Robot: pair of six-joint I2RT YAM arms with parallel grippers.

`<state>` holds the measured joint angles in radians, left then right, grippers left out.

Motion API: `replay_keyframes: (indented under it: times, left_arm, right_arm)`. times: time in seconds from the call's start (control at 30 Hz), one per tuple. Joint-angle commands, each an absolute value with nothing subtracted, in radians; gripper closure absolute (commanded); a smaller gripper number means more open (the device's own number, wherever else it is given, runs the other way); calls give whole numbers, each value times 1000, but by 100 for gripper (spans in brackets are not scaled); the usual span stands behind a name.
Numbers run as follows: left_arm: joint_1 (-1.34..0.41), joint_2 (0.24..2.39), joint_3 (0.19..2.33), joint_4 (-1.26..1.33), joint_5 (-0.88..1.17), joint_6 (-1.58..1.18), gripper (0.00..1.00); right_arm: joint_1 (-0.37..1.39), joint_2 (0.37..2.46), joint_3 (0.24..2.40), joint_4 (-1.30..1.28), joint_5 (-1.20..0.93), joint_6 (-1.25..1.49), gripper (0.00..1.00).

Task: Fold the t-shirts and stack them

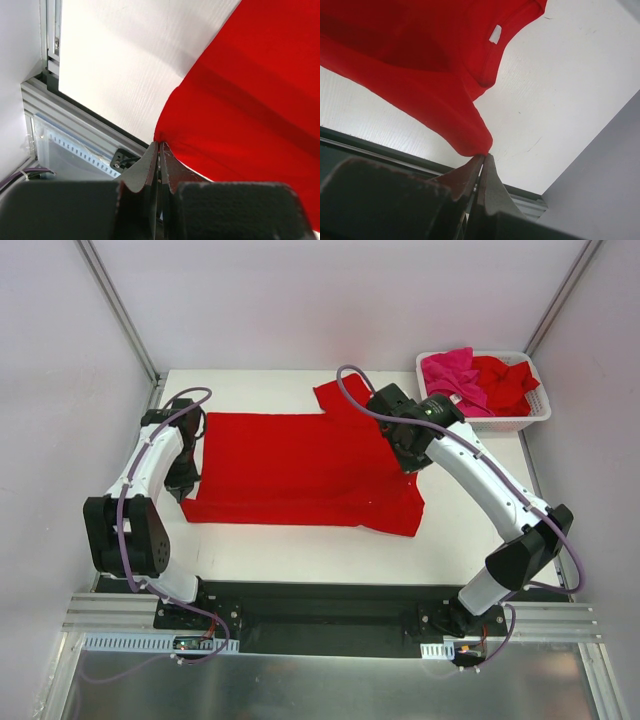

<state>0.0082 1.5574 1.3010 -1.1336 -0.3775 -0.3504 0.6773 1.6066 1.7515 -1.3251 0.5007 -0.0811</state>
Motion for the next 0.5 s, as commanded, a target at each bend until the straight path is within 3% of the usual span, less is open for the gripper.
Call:
replay_keyframes:
  times: [0.0, 0.47]
  left_arm:
    - [14, 1558, 1301, -1140, -390, -339, 100]
    - [6, 1621, 1364, -1134, -396, -322, 100]
  right_arm:
    - [669, 1609, 1793, -1574, 548, -64, 99]
    - [655, 1666, 1805, -1563, 543, -66, 99]
